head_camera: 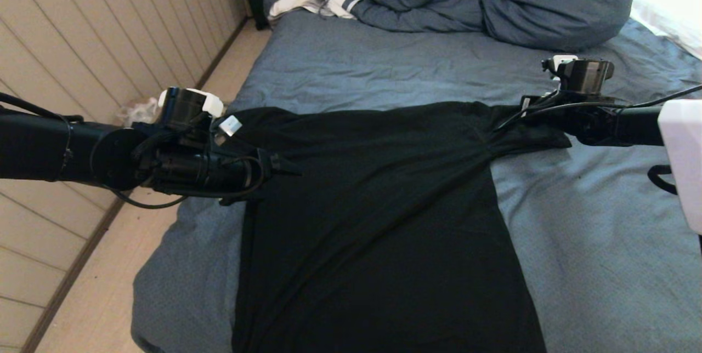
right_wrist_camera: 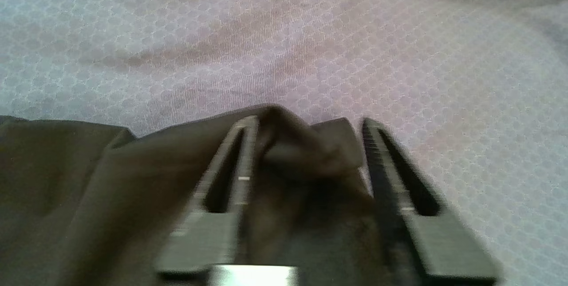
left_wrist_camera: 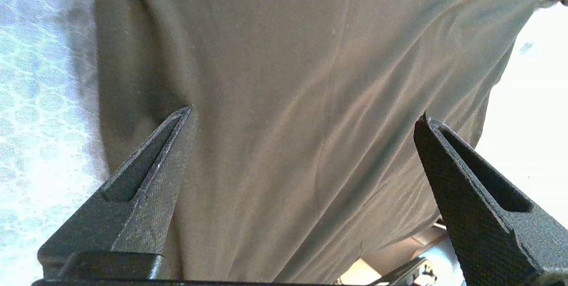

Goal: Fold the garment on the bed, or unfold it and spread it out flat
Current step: Unford the black T-shirt

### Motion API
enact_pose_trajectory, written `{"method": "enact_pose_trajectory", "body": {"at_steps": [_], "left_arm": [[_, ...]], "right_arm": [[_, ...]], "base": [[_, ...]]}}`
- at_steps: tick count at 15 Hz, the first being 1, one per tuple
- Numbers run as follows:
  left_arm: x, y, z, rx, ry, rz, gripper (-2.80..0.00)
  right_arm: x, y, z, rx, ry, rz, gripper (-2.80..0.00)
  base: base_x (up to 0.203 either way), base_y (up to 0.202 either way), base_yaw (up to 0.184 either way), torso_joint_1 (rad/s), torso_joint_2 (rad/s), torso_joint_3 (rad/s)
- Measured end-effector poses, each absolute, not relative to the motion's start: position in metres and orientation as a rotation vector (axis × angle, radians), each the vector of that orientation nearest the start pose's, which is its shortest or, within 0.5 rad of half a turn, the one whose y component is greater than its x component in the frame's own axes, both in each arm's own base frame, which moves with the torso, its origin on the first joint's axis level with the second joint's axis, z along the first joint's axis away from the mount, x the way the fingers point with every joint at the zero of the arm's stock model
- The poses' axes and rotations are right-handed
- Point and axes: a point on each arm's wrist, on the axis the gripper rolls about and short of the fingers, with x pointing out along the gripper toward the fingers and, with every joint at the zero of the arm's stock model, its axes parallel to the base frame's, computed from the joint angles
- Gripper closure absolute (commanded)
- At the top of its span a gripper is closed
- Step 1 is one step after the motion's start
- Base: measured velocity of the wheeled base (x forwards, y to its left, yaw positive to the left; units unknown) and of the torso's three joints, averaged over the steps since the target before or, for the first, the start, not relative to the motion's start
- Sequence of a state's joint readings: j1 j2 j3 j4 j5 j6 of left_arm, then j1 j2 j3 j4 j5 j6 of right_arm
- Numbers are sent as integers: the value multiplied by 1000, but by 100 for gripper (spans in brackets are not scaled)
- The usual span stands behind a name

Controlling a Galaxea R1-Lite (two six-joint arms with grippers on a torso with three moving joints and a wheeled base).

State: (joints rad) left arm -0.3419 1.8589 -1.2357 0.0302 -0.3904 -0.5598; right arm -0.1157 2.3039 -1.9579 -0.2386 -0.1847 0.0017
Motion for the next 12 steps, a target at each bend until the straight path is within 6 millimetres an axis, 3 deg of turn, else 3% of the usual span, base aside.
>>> {"method": "enact_pose_trajectory", "body": {"at_steps": [6,7,8,9,12], "left_arm": [[324,-125,192,-531,812,-512,-280],[323,-124,194,-531,805,-513,-280],[321,-123,197,-529,793,-511,-280],[318,-122,202,-526,779,-510,0],[303,-116,222,-522,738,-514,0]], "right_arm": [[480,-61,240,7,80,-306,-280],[477,-62,243,11,82,-309,0],[474,-63,246,23,91,-311,0],[468,-62,249,44,113,-310,0],[444,-56,260,133,250,-272,0]], "base": [[0,0,0,0,0,0],[0,0,0,0,0,0],[0,0,0,0,0,0],[0,0,0,0,0,0],[0,0,0,0,0,0]]}}
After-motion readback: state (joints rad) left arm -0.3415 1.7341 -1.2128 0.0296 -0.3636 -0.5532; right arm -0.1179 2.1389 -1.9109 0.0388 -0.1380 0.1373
